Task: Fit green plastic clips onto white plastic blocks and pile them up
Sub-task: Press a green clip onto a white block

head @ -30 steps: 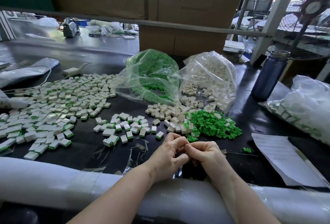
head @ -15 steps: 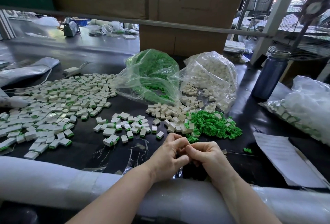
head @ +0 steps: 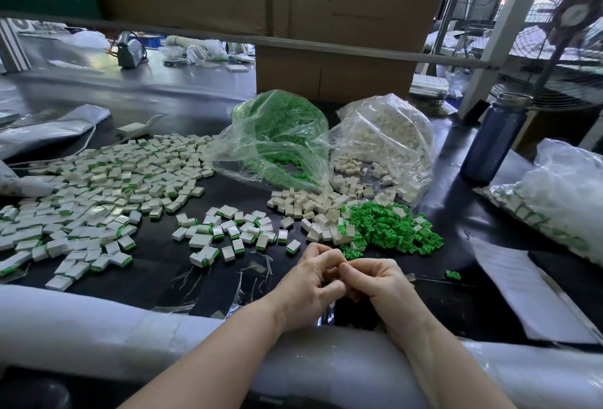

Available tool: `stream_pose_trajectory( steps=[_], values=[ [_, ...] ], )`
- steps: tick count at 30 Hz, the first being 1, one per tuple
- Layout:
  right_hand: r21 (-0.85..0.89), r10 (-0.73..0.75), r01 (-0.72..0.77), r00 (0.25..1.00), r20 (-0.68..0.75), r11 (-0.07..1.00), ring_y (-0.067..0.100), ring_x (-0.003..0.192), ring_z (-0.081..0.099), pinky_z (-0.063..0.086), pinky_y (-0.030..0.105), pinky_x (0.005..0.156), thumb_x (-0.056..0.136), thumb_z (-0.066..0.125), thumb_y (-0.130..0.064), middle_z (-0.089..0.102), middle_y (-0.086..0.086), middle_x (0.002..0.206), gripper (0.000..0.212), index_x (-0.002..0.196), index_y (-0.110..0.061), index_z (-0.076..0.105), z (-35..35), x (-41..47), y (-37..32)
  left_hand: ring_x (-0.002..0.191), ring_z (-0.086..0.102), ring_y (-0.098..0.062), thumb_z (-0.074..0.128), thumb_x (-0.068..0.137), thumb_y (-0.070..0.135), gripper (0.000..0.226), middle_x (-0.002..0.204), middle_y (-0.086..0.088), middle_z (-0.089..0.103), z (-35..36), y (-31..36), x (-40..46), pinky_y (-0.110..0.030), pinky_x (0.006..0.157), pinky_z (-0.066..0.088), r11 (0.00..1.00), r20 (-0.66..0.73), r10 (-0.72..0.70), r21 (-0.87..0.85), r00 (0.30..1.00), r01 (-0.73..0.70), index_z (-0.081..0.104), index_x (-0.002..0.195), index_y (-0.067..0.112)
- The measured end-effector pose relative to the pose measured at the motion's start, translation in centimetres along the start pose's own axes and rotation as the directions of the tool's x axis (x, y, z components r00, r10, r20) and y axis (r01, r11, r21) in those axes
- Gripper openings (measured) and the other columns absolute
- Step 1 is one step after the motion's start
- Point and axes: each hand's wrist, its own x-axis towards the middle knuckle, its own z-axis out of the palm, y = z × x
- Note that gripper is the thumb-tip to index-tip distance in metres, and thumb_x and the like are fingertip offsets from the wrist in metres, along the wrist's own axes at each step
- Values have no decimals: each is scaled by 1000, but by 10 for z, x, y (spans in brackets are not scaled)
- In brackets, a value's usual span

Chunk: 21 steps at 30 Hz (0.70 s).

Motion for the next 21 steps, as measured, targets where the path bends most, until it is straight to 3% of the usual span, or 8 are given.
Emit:
stream_pose_trajectory(
  steps=[4, 8, 14, 17, 21],
  values=[
    [-18, 8, -8, 1000, 7, 1000, 10, 49, 39, 31, 18, 45, 66, 66, -30, 49, 11, 59, 37, 76, 5, 71, 0, -1, -1, 97, 46, -14, 56, 85, 5, 20, 103, 1, 38, 0, -1, 0, -27, 92, 43, 1000, 7, 14, 5, 1000, -14, 51, 81, 25],
    [-8, 27, -27, 1000, -6, 1000, 16, 52, 41, 32, 23, 47, 71, 67, -21, 52, 17, 66, 25, 74, 3, 72, -1, -1, -2, 100, 48, -18, 56, 85, 6, 18, 106, 0, 38, 0, -1, 0, -31, 93, 44, 1000, 18, 4, 18, 1000, -4, 52, 84, 24],
    [14, 23, -23, 1000, -8, 1000, 5, 42, 45, 35, 15, 41, 82, 62, -6, 54, 5, 49, 17, 73, 3, 72, -1, -1, 0, 103, 48, -19, 56, 86, 8, 14, 109, -3, 40, 0, -1, 0, -35, 96, 43, 1000, 26, -5, 26, 1000, 4, 55, 88, 22],
    [26, 23, -23, 1000, -16, 999, 7, 42, 46, 36, 15, 42, 82, 62, -6, 55, 7, 50, 18, 71, 2, 72, -1, -2, 0, 102, 48, -19, 56, 85, 8, 10, 108, -2, 39, 1, -1, 0, -35, 95, 43, 1000, 28, -8, 26, 1000, 7, 57, 92, 16],
    [-5, 0, 0, 1000, -8, 1000, 8, 48, 43, 35, 16, 46, 79, 64, -14, 53, 8, 54, 18, 72, -2, 74, 0, -1, -1, 97, 47, -15, 55, 85, 6, 15, 105, 0, 38, 0, 0, 0, -34, 94, 44, 1000, 10, -9, 2, 1000, 9, 53, 85, 21]
  ],
)
